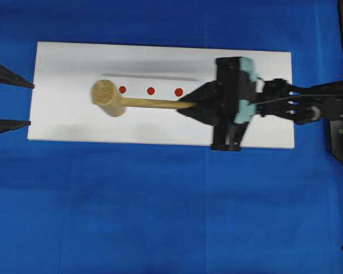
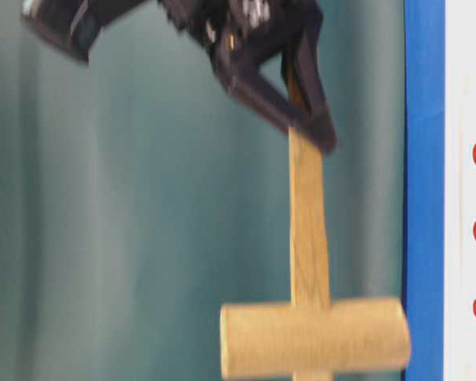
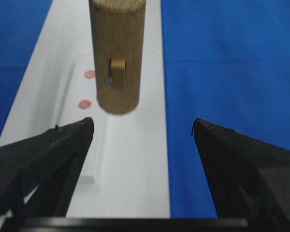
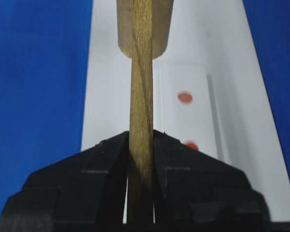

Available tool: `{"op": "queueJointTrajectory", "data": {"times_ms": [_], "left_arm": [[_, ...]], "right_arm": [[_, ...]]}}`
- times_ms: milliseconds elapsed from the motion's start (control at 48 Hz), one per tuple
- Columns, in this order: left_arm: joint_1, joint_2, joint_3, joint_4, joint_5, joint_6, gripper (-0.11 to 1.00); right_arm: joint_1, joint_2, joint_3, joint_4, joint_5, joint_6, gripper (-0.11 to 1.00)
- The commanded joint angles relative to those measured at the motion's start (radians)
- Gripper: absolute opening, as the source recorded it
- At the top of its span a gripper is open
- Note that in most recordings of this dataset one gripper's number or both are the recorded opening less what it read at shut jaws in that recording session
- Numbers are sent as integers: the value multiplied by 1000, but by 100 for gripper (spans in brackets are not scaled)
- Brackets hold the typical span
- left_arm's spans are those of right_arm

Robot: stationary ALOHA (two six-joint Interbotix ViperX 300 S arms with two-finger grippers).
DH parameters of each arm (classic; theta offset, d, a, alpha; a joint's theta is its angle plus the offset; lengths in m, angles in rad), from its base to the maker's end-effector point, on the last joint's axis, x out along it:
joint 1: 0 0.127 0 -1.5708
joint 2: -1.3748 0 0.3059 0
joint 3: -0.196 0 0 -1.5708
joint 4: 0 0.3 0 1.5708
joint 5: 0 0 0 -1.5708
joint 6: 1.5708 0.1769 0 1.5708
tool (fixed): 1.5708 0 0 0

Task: Hit the mark with a hammer.
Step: 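Lift the mallet and move its head back toward the left gripper, then grasp the mallet head with the left gripper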

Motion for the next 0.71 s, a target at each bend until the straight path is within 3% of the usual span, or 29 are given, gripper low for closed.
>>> {"op": "queueJointTrajectory", "data": {"times_ms": [0, 333, 688], "left_arm": [[0, 9, -9, -2, -9, -2, 81], [0, 15, -9, -3, -26, -3, 81], [0, 187, 3, -5, -314, -5, 82]], "right_arm": [[0, 17, -72, -8, 0, -2, 3], [0, 29, -81, -12, 5, -2, 3], [-2, 31, -83, -12, 0, -3, 3]]}}
